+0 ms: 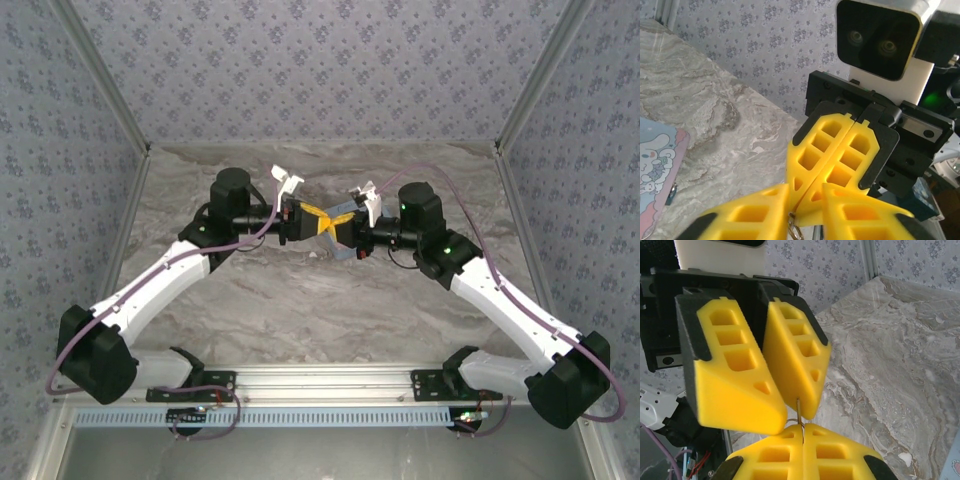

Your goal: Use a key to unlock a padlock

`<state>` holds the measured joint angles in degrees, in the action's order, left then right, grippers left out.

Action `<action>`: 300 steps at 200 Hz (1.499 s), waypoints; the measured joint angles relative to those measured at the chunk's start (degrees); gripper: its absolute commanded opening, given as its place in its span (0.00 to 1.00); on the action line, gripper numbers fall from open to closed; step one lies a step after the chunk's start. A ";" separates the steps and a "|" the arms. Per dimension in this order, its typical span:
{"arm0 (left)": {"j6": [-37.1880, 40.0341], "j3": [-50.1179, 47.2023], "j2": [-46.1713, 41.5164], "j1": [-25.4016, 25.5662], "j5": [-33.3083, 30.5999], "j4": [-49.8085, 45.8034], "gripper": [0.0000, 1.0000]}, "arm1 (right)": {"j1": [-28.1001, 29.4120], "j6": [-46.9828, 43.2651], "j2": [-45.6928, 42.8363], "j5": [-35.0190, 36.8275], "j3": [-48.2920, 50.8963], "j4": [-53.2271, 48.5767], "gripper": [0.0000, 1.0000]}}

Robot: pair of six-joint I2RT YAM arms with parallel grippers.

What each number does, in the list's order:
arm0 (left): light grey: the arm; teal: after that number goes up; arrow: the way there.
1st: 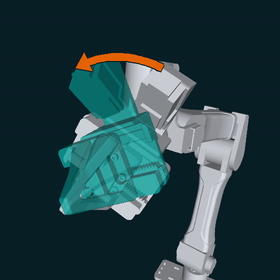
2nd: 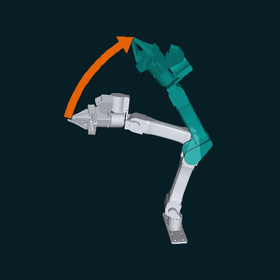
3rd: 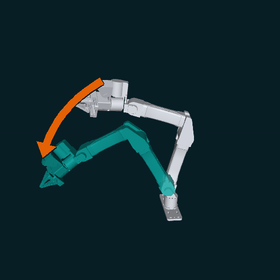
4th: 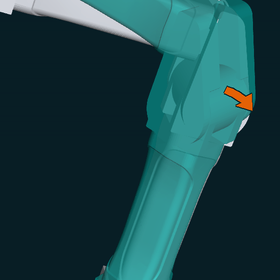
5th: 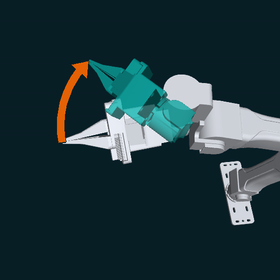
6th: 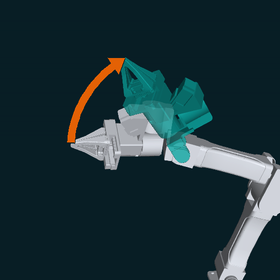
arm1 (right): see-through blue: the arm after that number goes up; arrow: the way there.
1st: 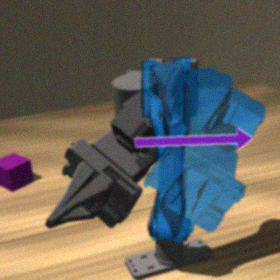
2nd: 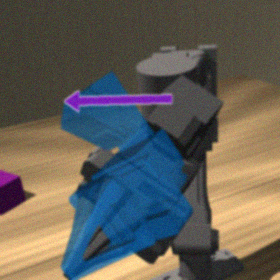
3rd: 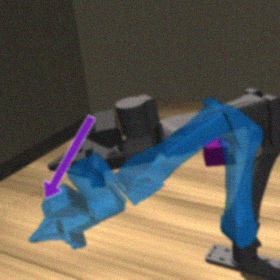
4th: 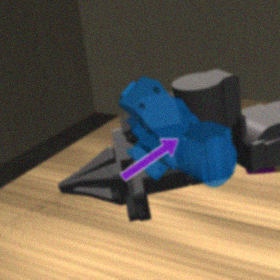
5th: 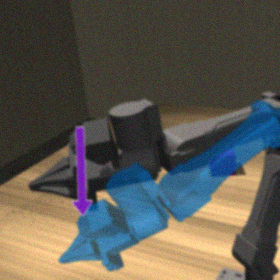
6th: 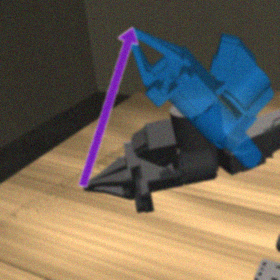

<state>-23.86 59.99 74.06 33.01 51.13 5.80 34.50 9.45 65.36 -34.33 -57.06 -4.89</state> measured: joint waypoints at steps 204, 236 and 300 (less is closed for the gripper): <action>1.88 4.02 0.24 0.02 -1.64 -1.33 0.00 | -7.72 14.75 -4.90 -10.34 7.69 18.25 0.57; 1.95 4.02 0.24 0.02 -1.68 -1.31 0.00 | -6.69 15.47 -3.28 -11.61 7.67 19.74 0.56; 1.95 4.02 0.24 0.02 -2.34 -1.27 0.00 | -5.68 16.24 -0.81 -12.24 7.63 19.76 0.45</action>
<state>-21.91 64.01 74.30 33.04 48.80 4.54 28.82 25.69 64.55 -46.57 -49.43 14.87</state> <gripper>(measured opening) 0.041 0.464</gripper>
